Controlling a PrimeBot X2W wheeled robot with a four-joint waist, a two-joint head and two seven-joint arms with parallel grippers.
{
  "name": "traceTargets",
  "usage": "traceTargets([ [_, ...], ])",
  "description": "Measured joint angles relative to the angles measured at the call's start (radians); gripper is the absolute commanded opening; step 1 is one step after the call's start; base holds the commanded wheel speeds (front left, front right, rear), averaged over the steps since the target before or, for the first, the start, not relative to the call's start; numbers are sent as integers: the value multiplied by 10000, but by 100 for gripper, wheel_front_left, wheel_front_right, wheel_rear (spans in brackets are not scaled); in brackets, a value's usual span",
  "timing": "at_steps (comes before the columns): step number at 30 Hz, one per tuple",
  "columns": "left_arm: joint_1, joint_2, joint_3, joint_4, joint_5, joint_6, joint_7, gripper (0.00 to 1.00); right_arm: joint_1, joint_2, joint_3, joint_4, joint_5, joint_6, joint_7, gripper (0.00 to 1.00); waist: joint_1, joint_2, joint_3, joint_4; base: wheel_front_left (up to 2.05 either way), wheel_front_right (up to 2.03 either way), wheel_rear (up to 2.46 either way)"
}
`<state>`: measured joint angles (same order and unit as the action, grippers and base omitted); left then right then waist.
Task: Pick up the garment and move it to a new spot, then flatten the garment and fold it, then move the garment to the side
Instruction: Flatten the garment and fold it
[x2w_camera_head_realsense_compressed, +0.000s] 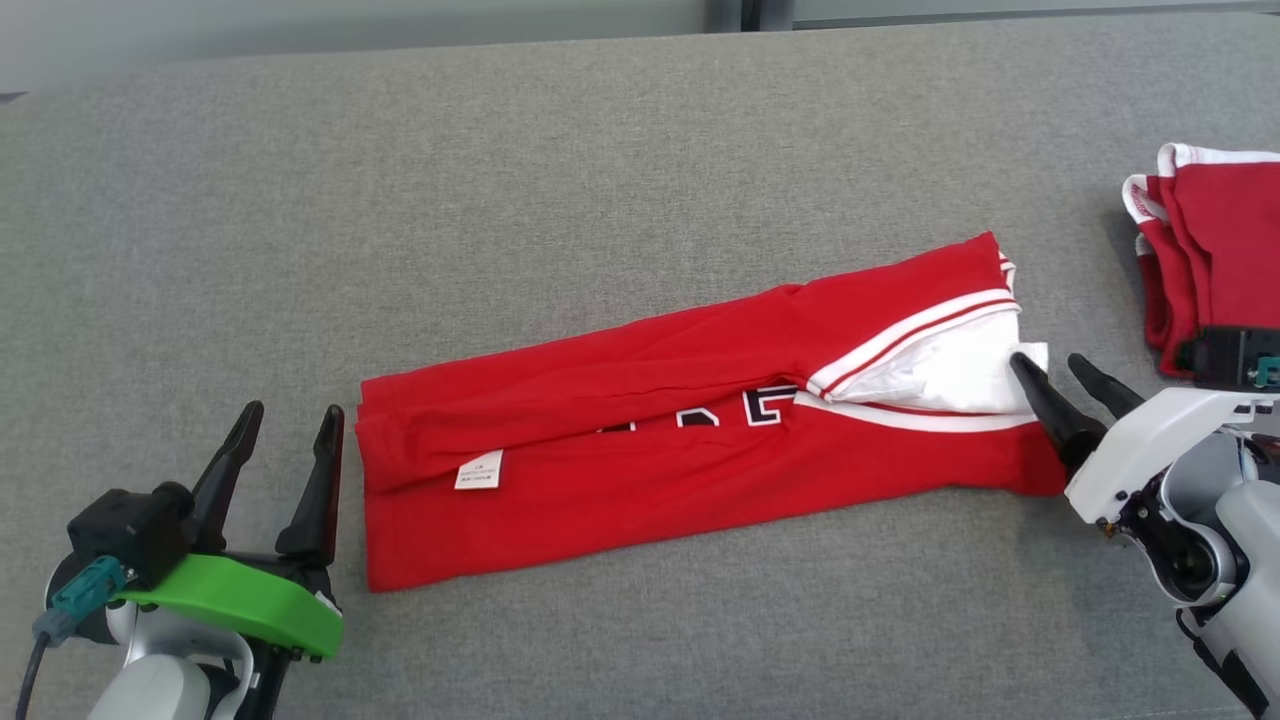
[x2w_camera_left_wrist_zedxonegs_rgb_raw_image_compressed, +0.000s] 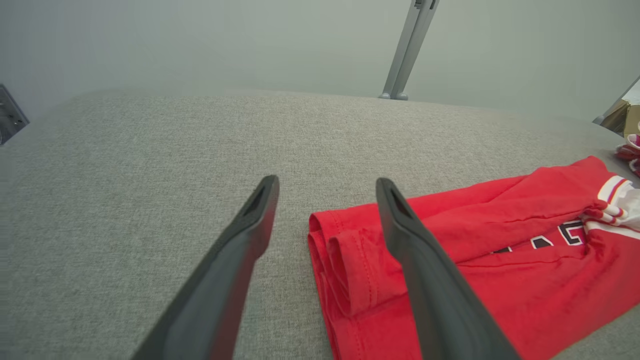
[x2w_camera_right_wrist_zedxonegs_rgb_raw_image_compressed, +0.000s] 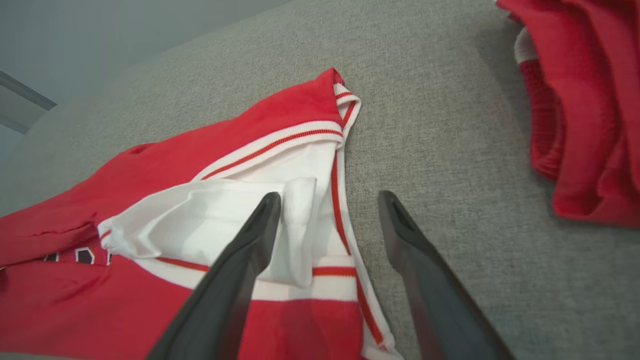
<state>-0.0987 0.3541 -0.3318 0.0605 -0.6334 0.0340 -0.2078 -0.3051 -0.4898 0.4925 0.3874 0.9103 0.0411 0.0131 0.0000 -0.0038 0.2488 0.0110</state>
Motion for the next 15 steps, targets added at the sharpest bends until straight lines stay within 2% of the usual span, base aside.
traceTargets([
  [5,4,-198,-13,-58,4,107,-46,100,-156,228,19,518,63,-169,217,100,0,0,112,223,0,0,0],
  [9,3,-251,-127,-79,155,107,-107,100,-222,320,0,859,240,-167,382,100,0,0,216,371,0,0,0],
  [15,4,-268,-23,-65,207,190,-148,100,-603,754,-67,1189,926,35,815,100,0,0,291,493,0,0,0],
])
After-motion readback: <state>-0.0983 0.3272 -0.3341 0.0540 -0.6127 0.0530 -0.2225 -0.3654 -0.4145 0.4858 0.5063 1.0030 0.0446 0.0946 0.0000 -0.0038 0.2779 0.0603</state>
